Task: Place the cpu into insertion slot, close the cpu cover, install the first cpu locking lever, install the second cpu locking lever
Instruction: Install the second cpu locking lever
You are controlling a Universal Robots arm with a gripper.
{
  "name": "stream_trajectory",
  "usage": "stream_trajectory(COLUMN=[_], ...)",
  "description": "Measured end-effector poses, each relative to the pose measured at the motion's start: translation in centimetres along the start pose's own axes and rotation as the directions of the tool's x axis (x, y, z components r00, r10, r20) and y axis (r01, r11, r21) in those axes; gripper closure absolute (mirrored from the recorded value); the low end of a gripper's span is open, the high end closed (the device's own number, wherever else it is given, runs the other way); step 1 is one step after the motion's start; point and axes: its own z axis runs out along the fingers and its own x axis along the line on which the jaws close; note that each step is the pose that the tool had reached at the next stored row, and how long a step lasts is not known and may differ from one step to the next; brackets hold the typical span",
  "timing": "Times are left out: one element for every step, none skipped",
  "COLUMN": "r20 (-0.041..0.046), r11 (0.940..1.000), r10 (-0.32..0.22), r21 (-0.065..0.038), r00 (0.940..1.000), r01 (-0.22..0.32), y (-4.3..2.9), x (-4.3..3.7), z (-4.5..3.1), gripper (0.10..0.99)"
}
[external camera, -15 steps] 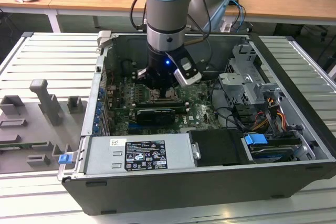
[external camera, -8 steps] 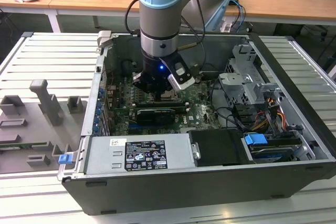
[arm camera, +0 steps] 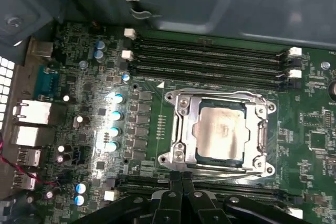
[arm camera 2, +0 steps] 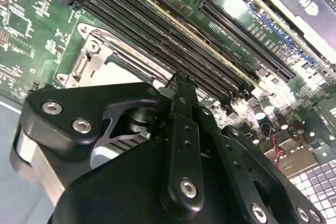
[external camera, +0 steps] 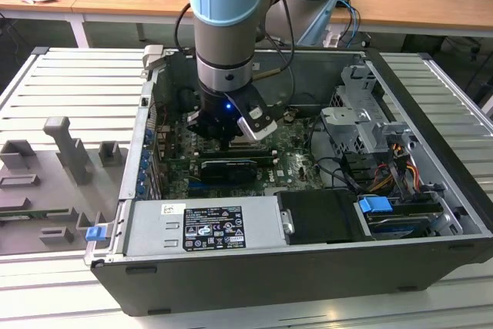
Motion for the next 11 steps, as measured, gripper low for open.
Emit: stream_trajectory(r20=[0.0002, 0.0004, 0.0007, 0.0012, 0.0018, 0.0022, 0.0026, 0.0025, 0.0028, 0.0046, 0.0043], r11=[1.0000, 0.9999, 0.9999, 0.9997, 0.9995, 0.9993, 0.9991, 0.9987, 0.9984, 0.9981, 0.9978], r10=[-0.002, -0.004, -0.005, -0.008, -0.009, -0.011, -0.012, -0.014, -0.016, -0.017, -0.018], r21=[-0.006, -0.010, -0.015, -0.024, -0.030, -0.037, -0.042, -0.048, -0.054, -0.060, -0.063], r00=[1.0000, 1.0000, 1.0000, 1.0000, 1.0000, 0.9999, 0.9999, 0.9999, 0.9999, 0.9998, 0.9998], r01=[0.002, 0.004, 0.005, 0.008, 0.009, 0.011, 0.012, 0.014, 0.016, 0.017, 0.018], y=[-0.07, -0.14, -0.23, -0.35, -0.42, -0.50, -0.53, -0.62, -0.65, -0.64, -0.62], x=[0.10, 0.20, 0.27, 0.42, 0.48, 0.54, 0.57, 0.62, 0.68, 0.76, 0.83], z=[0.06, 0.11, 0.17, 0.28, 0.46, 0.73, 0.87, 1.33, 1.52, 1.67, 1.73], gripper=[0.980, 0.980, 0.980, 0.980, 0.980, 0.980, 0.980, 0.980, 0.980, 0.980, 0.980])
